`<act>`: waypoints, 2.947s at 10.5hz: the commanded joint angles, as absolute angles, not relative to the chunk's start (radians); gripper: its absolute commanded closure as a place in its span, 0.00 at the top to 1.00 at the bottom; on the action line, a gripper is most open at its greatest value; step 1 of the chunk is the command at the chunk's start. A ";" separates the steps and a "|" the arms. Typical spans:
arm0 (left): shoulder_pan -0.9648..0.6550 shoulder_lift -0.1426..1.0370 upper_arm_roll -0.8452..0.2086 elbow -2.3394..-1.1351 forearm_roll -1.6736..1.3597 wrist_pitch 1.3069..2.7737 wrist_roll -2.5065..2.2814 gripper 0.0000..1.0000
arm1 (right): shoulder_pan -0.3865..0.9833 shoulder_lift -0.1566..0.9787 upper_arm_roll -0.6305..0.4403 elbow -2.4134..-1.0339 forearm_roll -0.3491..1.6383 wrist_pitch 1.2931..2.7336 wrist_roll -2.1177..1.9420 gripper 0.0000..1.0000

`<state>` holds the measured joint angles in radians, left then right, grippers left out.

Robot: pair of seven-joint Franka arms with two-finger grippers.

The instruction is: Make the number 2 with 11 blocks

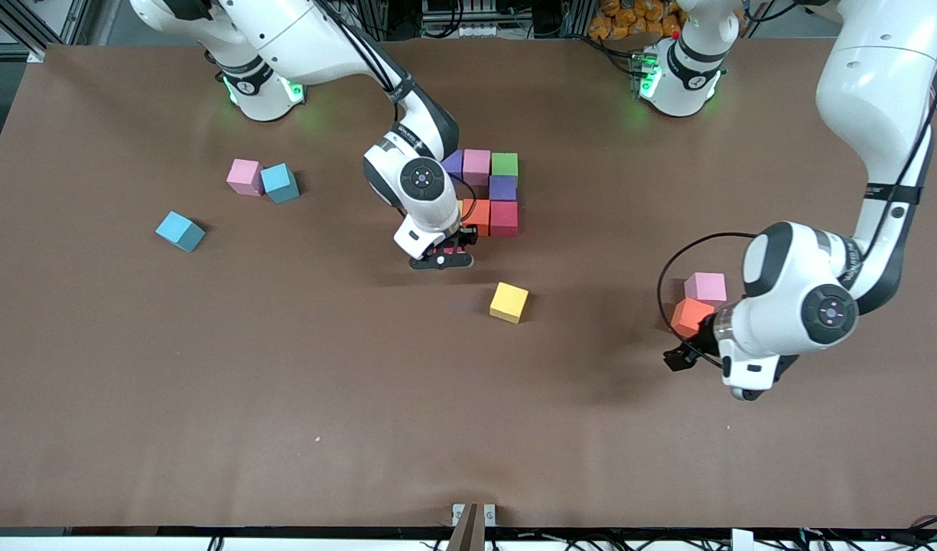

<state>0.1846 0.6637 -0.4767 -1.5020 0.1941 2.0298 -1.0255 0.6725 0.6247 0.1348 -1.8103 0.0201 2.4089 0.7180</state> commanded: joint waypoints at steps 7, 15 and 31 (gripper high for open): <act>-0.211 0.747 -0.386 -1.391 0.204 2.080 -1.566 1.00 | 0.687 0.637 0.123 -1.795 -0.002 2.399 0.745 0.62; -0.429 0.793 -0.278 -1.417 0.196 2.163 -1.834 1.00 | 0.687 0.621 0.123 -1.793 0.002 2.396 0.744 1.00; -0.431 0.834 -0.279 -1.440 0.115 2.183 -1.858 0.81 | 0.427 0.213 0.126 -2.005 -0.002 2.168 0.395 1.00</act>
